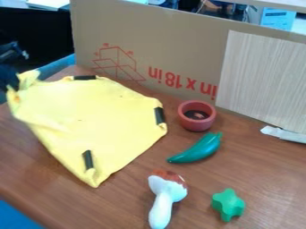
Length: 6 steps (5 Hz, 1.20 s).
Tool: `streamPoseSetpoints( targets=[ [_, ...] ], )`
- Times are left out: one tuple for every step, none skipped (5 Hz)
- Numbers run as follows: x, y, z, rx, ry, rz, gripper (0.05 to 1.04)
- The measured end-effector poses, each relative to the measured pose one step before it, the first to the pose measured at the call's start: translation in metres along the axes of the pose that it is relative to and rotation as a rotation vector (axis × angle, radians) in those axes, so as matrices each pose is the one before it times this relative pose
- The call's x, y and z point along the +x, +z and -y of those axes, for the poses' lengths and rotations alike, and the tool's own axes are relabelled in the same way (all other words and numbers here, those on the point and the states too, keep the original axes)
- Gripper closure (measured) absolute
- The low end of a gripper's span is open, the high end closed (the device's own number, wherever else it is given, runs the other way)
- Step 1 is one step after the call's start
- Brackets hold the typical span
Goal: Unfold cloth from top right to bottom left
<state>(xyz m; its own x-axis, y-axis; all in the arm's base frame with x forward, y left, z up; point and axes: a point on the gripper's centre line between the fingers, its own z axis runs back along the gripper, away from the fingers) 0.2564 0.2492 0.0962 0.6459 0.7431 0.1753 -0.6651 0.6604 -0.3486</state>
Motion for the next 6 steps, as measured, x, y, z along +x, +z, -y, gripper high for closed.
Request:
streamPoseSetpoints(
  targets=[
    [-0.00174, -0.01027, -0.02872, 0.0799, -0.0284, 0.035, 1.002],
    [-0.00053, -0.01253, -0.02223, 0.0942, -0.0095, 0.0241, 0.845],
    [0.00112, -0.00397, -0.01596, 0.0777, -0.0001, 0.0484, 0.568],
    [0.00205, 0.0002, -0.00764, 0.048, 0.0283, 0.0136, 0.263],
    [0.00113, 0.00152, -0.00317, 0.0415, 0.0413, -0.0073, 0.079],
    [0.0004, 0.0085, 0.0111, -0.0019, 0.0021, -0.0129, 0.081]
  ],
)
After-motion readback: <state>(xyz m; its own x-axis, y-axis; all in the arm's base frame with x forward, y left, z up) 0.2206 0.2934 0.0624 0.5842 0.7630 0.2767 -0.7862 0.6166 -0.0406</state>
